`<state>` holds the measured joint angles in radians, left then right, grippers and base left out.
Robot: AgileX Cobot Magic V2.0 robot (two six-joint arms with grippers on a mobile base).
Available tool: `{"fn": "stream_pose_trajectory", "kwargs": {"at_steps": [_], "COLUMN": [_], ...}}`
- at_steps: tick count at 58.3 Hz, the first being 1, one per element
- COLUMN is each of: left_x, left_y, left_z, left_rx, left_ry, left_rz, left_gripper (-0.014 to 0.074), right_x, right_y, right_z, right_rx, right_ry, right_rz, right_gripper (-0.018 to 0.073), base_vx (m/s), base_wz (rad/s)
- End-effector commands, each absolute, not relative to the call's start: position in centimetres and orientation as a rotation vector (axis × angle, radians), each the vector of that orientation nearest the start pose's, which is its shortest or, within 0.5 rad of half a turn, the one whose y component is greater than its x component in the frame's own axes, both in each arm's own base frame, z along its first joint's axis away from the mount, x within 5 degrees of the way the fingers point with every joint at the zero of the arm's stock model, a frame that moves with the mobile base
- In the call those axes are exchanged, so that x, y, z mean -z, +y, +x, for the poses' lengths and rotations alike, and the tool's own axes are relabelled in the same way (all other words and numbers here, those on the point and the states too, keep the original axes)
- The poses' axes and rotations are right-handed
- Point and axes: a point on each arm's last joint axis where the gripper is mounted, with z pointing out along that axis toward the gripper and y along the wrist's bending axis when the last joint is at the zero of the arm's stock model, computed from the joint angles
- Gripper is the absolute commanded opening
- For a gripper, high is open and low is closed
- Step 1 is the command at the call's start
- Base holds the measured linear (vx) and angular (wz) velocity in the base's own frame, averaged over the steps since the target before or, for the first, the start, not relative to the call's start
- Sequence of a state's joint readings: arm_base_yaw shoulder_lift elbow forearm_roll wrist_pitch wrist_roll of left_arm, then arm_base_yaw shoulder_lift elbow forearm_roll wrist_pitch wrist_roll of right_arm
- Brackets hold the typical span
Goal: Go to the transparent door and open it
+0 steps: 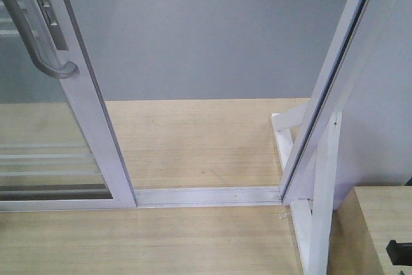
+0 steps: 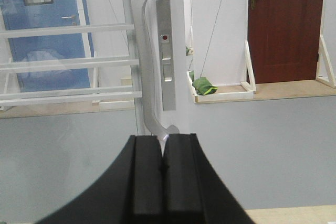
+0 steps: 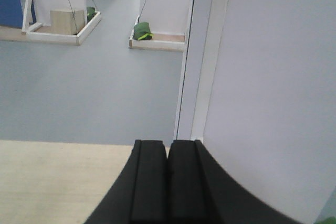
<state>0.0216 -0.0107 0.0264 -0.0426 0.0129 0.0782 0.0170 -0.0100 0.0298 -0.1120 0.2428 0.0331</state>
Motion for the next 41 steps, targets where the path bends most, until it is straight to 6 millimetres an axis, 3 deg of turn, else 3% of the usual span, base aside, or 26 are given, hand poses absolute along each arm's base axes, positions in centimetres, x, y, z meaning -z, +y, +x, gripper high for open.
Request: {"fn": "stream_pose_trajectory", "kwargs": {"at_steps": [1,41], "left_x": [-20.11,-20.11], "left_y": [0.12,0.12], "left_z": [5.63,5.63], "left_rx": [-0.037,-0.037], "left_ry": [1.45,1.45], "left_rz": [0.004,0.004], "left_gripper": [-0.0006,-0.0006], "right_x": [-18.43,-19.08], "right_y": [-0.1,-0.02], "right_z": [5.58,5.63], "right_rx": [0.068,0.059], "right_ry": [1.669,1.6], "right_rz": [-0.066,-0.066], "right_gripper": [-0.0008,-0.0008], "base_vx": [0.0,0.0], "base_wz": [0.0,0.0]}}
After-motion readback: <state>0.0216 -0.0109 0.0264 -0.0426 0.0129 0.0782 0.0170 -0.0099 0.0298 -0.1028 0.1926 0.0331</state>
